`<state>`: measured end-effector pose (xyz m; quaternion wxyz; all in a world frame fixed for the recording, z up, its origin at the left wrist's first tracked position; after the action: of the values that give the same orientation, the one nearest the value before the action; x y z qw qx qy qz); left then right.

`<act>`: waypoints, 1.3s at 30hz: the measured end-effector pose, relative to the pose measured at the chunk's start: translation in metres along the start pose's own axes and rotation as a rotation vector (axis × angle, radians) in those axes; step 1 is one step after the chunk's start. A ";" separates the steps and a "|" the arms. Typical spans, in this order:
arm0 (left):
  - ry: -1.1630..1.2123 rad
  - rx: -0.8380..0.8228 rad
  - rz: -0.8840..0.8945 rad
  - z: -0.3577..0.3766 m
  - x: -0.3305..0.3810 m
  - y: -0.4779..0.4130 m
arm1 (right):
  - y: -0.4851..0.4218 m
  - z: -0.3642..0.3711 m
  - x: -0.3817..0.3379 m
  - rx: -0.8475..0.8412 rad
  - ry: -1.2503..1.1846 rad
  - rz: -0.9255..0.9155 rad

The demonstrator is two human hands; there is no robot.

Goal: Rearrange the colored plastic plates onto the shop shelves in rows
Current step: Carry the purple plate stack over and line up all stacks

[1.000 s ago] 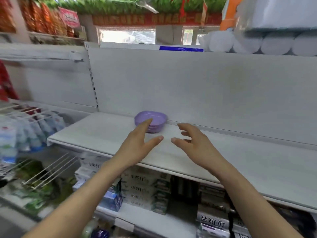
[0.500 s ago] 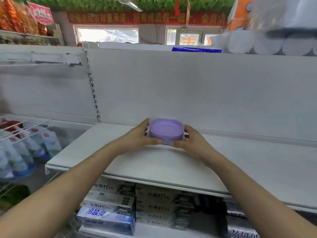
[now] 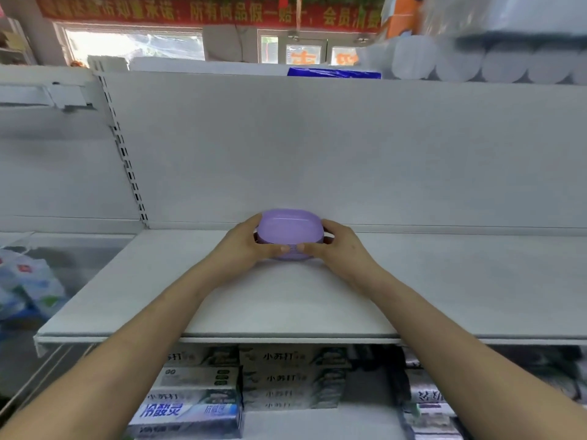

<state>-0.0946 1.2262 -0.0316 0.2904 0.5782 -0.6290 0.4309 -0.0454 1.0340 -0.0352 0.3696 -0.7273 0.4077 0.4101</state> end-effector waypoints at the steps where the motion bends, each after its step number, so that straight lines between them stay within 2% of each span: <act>1: 0.001 0.003 0.008 0.001 -0.001 -0.001 | 0.002 -0.001 -0.001 0.005 -0.001 -0.003; 11: 0.059 -0.098 0.128 0.047 0.038 -0.003 | 0.051 -0.052 -0.016 0.161 -0.029 -0.036; 17: 0.110 -0.262 0.232 0.132 0.110 0.010 | 0.136 -0.137 -0.021 0.359 0.040 -0.018; 25: 0.174 -0.512 0.450 0.293 0.229 0.111 | 0.350 -0.246 -0.024 0.710 0.169 0.093; 32: 0.276 -0.851 0.587 0.441 0.304 0.257 | 0.572 -0.279 -0.025 0.982 0.244 0.220; 39: 0.336 -1.203 0.707 0.580 0.367 0.412 | 0.781 -0.303 -0.006 1.344 0.283 0.406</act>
<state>-0.4801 0.5255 -0.0669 0.4947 0.0051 -0.8540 0.1610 -0.6573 0.4634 -0.0703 0.5976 -0.2981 0.7436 0.0326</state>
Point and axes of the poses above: each hand's wrist, its own y-axis away from the middle knuckle, its own z-axis out of the palm, x = y × z, the point moved 9 cm from there along -y, towards the middle knuckle, and after that the axes turned 1 degree about -y, right-handed, at the moved point
